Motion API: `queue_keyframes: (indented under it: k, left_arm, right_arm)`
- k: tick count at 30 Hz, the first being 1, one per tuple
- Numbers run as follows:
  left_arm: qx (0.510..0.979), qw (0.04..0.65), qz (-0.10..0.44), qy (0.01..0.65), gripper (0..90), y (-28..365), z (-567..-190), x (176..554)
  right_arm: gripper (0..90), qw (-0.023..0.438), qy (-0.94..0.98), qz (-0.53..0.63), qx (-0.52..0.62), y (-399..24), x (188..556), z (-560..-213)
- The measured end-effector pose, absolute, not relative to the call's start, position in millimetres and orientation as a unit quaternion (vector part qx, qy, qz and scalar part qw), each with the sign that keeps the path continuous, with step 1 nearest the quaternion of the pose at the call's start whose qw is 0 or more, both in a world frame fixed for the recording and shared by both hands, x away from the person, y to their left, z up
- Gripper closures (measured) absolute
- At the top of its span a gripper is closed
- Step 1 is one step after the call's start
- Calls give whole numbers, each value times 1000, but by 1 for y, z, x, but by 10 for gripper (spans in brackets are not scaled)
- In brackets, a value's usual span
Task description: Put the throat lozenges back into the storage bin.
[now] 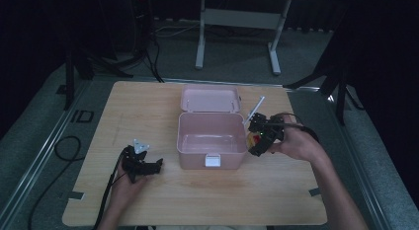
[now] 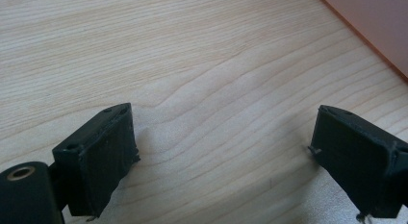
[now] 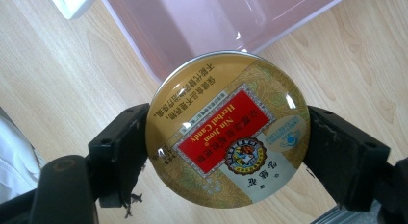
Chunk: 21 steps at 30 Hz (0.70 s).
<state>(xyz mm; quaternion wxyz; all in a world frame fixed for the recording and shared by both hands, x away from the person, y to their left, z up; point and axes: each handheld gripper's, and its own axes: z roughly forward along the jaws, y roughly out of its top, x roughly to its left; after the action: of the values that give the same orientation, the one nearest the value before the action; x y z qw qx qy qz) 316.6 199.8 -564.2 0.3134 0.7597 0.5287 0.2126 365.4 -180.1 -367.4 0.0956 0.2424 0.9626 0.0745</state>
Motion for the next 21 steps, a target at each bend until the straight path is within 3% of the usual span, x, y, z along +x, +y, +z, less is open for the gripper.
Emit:
queue_keyframes:
  k: [21]
  left_arm:
    - [760, 313, 213, 529, 89, 200, -564, 317]
  right_arm:
    - [203, 93, 965, 74, 234, -162, 374, -364]
